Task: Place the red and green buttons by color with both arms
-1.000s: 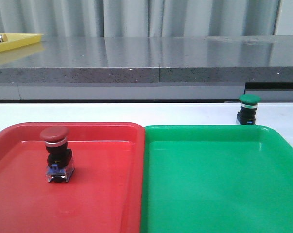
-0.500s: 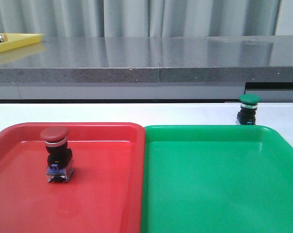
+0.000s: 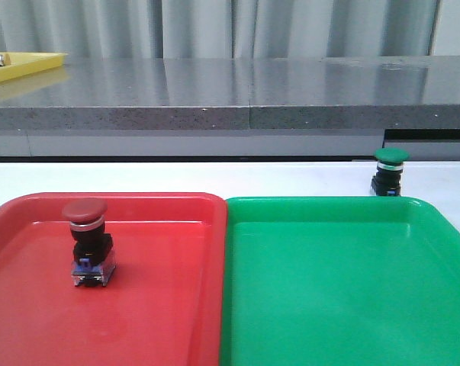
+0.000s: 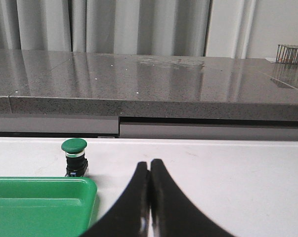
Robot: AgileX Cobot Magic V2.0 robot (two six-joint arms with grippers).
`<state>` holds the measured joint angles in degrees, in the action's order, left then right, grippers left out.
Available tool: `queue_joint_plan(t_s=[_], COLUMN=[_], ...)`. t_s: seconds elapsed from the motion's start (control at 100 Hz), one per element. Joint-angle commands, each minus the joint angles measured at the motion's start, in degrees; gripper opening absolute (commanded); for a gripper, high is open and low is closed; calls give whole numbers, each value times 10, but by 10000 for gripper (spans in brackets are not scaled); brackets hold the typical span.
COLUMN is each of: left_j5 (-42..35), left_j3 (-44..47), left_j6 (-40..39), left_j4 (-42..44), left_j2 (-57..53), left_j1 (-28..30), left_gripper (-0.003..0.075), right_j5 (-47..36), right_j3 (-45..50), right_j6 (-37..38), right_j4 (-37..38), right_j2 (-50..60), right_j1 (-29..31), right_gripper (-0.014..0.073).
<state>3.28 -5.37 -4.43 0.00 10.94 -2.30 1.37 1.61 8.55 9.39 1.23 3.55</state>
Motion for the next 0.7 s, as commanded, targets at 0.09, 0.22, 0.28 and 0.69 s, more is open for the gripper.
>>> queue_joint_plan(t_s=[0.09, 0.22, 0.28, 0.69], left_j5=[-60, -62, -46, -47], left_j3=[31, 59, 62, 61], left_j6=[2, 2, 2, 2], left_j4=[0, -12, -17, -14], left_j2=[-67, -123, -130, -131], left_j1=[4, 4, 4, 4], left_gripper=[-20, -20, -20, -20], right_j5=[-48, -48, -48, -48], right_j3=[-12, -12, -12, -12], right_j6=[-3, -3, -3, -3], right_j4=[3, 3, 3, 3], right_j2=[7, 7, 7, 6], right_j1=[-1, -1, -1, -1], right_gripper=[-64, -64, -64, -64])
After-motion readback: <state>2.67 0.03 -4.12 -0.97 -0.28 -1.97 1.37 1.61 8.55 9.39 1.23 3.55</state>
